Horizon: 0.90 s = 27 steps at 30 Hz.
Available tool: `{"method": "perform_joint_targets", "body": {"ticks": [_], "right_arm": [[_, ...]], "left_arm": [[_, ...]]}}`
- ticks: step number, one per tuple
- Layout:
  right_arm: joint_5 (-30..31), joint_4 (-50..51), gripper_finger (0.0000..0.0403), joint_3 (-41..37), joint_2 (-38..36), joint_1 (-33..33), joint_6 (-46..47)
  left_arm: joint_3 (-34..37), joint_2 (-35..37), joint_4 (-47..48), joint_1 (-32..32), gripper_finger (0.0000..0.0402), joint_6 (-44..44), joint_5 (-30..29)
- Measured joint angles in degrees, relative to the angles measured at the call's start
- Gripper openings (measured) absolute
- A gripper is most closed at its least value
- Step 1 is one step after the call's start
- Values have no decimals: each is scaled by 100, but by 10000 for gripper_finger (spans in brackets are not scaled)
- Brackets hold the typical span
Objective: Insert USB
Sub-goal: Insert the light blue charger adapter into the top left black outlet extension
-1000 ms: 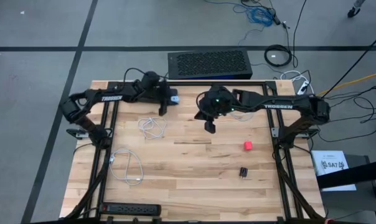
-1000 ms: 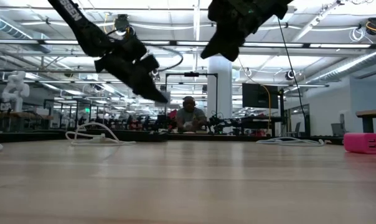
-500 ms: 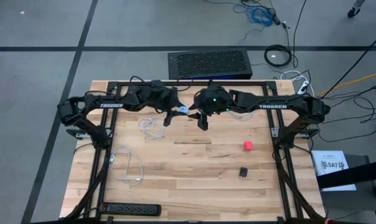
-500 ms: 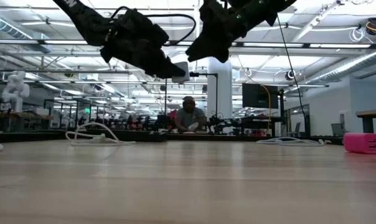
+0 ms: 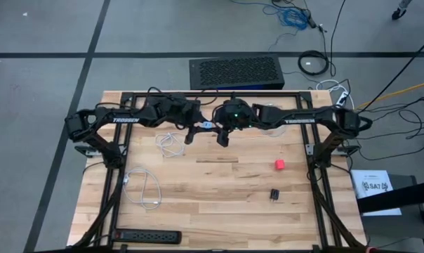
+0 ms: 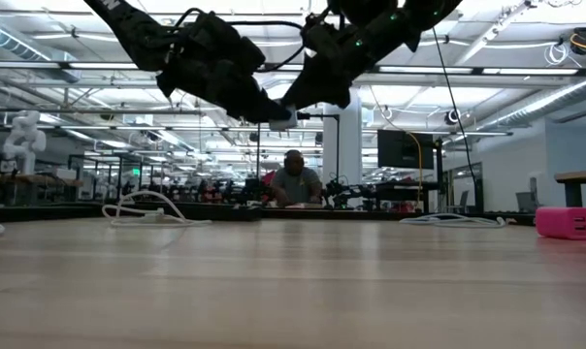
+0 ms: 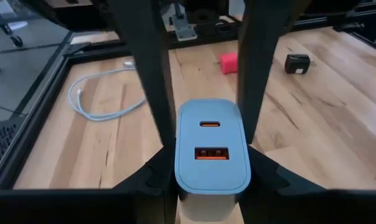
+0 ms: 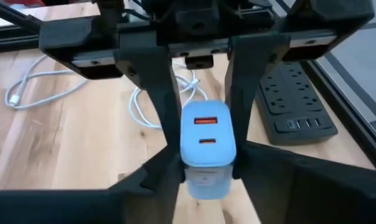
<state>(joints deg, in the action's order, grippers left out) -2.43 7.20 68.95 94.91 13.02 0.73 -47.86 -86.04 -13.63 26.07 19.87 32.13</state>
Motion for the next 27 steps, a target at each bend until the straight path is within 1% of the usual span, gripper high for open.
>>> {"method": "perform_joint_targets", "body": {"ticks": [4,10,16,17,19,22,24,27], "right_arm": [[127,-57,74,0,83,-1,-44],[115,-91,74,-2,84,-1,-111],[143,-71,74,-7,38,4,-151],[150,-75,74,-7,3,4,-150],[222,-70,74,-7,-69,2,-151],[302,19,74,-7,-190,12,-201],[331,52,74,-7,-261,45,-213],[478,129,74,-7,-347,54,-269]], "left_arm": [[9,-7,74,17,120,-5,-26],[7,-7,118,12,120,3,-25],[-2,-4,74,4,121,-45,-211],[-4,4,51,3,132,-105,-223],[-25,8,-20,-4,174,-225,-355],[-26,11,20,-6,233,-305,-797],[-24,51,50,-1,253,-304,-1028],[-24,186,100,8,262,-257,-1235]]}}
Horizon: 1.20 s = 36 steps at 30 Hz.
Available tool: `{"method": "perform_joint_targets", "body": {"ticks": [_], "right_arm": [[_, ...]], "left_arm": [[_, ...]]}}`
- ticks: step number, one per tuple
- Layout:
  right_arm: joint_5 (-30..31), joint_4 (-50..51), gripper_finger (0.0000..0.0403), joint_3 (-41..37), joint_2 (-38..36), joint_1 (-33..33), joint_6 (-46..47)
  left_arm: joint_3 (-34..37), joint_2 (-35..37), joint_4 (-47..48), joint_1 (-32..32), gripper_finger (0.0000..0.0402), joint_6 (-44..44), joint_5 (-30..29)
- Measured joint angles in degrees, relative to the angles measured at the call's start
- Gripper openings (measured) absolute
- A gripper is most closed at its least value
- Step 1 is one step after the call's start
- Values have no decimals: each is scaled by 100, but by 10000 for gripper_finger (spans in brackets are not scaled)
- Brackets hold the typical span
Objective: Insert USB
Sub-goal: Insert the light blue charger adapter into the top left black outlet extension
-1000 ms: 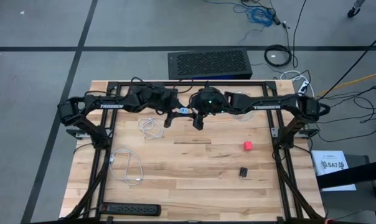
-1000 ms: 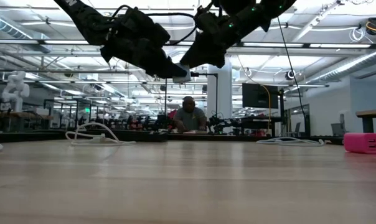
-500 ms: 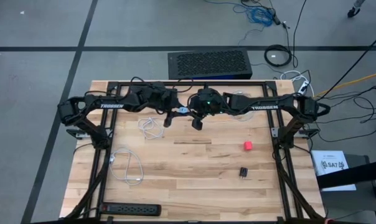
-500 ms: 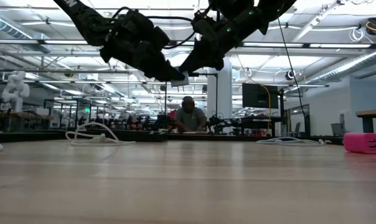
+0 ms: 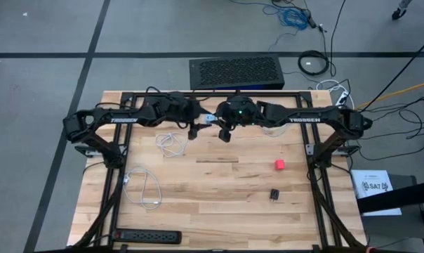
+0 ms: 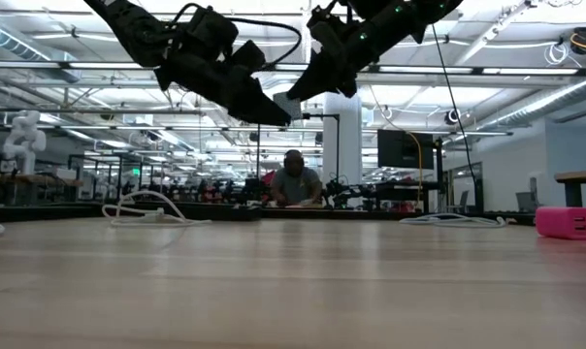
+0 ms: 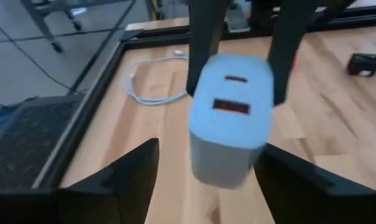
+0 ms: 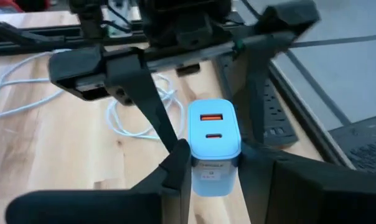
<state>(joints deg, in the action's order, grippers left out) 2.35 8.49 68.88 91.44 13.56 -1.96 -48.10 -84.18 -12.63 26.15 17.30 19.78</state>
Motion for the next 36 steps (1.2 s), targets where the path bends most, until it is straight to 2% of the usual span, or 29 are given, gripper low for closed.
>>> {"method": "perform_joint_targets", "body": {"ticks": [3,6,10,13,19,22,29,32,36], "right_arm": [[114,125,74,-2,-94,38,-61],[202,262,74,-2,-218,81,-78],[212,492,74,-2,-276,162,-129],[180,516,74,-2,-282,208,-131],[184,509,74,-2,-273,223,-127],[181,520,74,-2,-273,208,-125],[184,869,74,-2,-271,224,-177],[183,996,73,-39,-271,225,-177],[-38,572,73,-401,-269,252,-9]], "left_arm": [[2,339,369,3,256,288,-391],[2,790,1137,39,235,834,-1234],[7,1077,2423,330,185,1364,-2931],[15,1036,3061,858,138,1224,-3462],[15,451,3178,1910,42,813,-3593],[15,-14,3179,2260,8,703,-3636],[-8,-939,2881,2334,12,717,-3497],[-13,-1169,2712,2139,13,745,-3378],[-14,-1222,2626,1700,13,704,-3268]]}}
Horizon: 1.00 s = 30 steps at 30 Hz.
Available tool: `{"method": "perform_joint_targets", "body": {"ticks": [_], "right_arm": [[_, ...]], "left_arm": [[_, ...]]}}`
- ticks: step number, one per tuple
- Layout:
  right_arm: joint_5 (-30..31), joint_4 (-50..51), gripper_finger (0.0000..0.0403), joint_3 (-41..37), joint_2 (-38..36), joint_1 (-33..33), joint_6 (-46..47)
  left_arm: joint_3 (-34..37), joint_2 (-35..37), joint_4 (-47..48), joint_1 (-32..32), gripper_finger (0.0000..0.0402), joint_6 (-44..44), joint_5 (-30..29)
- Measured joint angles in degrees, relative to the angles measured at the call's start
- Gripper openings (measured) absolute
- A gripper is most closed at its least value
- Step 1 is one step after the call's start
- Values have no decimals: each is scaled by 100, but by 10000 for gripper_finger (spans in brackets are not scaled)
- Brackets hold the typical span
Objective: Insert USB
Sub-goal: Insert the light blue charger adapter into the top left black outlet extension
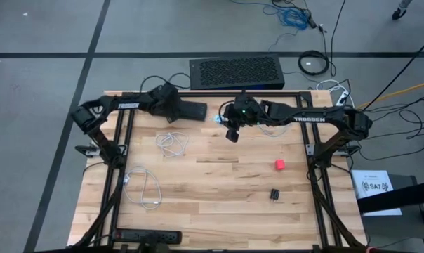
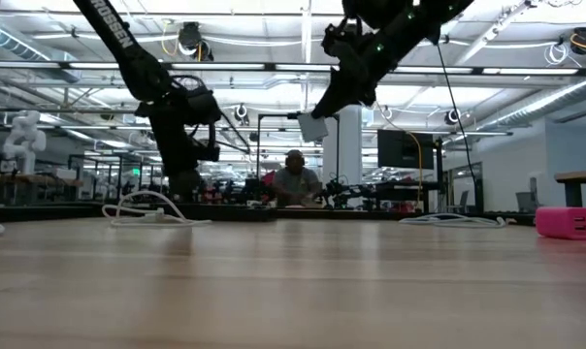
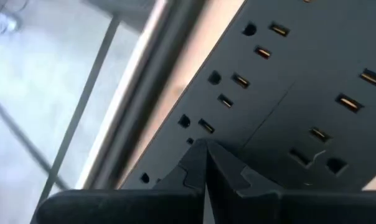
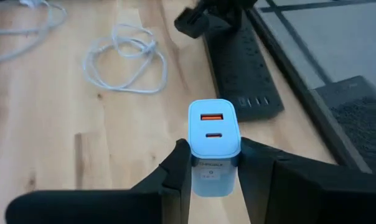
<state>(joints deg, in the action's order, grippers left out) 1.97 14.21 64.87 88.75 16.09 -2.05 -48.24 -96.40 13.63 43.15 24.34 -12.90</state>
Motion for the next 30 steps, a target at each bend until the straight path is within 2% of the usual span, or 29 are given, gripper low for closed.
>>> {"method": "perform_joint_targets", "body": {"ticks": [3,8,13,19,30], "right_arm": [[-206,-910,73,-467,0,1,238],[-212,-2391,73,-1176,10,-1,680],[-146,-3621,73,-1567,362,-119,1056],[-86,-4339,73,-1579,1072,-238,1108],[-59,-4503,73,-1581,1643,-212,1074]], "left_arm": [[6,11,-23,-391,13,-115,162],[14,4,-157,-1010,13,-389,376],[25,-6,-339,-1381,13,-614,434],[27,-13,-443,-1511,13,-759,533],[31,-15,-518,-1523,13,-763,544]]}}
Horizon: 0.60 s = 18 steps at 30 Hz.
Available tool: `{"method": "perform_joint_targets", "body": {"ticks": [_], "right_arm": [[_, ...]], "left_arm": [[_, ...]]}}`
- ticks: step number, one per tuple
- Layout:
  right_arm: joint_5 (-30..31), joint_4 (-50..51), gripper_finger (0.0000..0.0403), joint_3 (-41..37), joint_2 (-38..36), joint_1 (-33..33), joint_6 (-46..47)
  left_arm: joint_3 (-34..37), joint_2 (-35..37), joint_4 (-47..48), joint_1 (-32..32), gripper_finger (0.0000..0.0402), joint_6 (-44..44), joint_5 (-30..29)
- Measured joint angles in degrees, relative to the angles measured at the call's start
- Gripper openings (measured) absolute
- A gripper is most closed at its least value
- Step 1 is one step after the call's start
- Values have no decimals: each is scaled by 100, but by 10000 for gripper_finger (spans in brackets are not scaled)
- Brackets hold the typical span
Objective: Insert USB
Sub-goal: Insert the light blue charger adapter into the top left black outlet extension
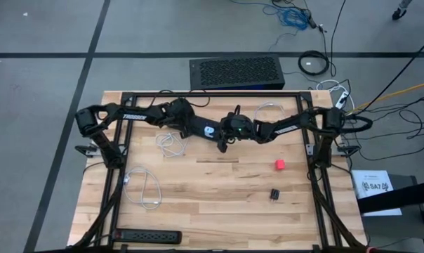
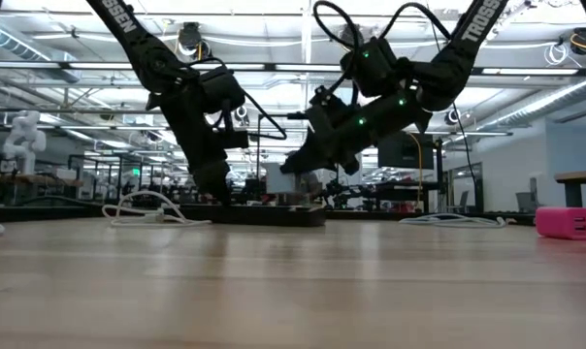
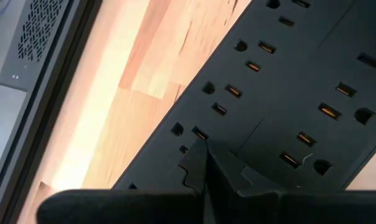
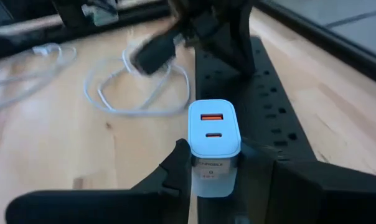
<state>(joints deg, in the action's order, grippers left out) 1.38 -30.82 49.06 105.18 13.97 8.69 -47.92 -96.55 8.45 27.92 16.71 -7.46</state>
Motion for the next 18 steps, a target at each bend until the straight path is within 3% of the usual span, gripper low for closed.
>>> {"method": "perform_joint_targets", "body": {"ticks": [18], "right_arm": [[-25,-16,73,0,5,215,-339]], "left_arm": [[0,0,-72,2,13,4,0]]}}
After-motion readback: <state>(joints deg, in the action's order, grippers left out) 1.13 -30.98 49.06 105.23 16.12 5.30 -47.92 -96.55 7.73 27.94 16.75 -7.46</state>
